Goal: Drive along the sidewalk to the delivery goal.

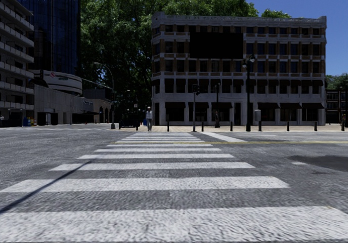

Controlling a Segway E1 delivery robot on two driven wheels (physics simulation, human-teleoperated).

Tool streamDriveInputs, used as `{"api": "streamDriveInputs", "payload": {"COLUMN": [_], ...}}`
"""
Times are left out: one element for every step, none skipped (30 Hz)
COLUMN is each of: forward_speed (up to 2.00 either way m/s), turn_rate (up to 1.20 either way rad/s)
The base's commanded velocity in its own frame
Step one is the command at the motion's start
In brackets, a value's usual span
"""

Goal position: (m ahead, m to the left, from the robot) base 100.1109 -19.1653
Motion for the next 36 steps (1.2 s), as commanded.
{"api": "streamDriveInputs", "payload": {"forward_speed": [1.69, 1.64, 1.62, 1.6, 1.6, 1.58, 1.56, 1.52, 1.51, 1.5, 1.5, 1.5, 1.5, 1.5, 1.5, 1.49, 1.49, 1.49, 1.49, 1.49, 1.49, 1.49, 1.49, 1.49, 1.49, 1.49, 1.49, 1.49, 1.5, 1.74, 1.74, 1.91, 1.95, 1.96, 1.96, 1.96], "turn_rate": [0.0, 0.0, 0.0, 0.0, 0.0, 0.0, 0.0, 0.0, 0.0, 0.0, 0.0, 0.0, 0.0, 0.0, 0.0, 0.0, 0.0, 0.0, 0.0, 0.0, 0.0, 0.0, 0.0, 0.0, 0.0, 0.0, 0.0, 0.0, 0.0, 0.0, 0.0, 0.0, 0.0, 0.0, 0.0, 0.0]}}
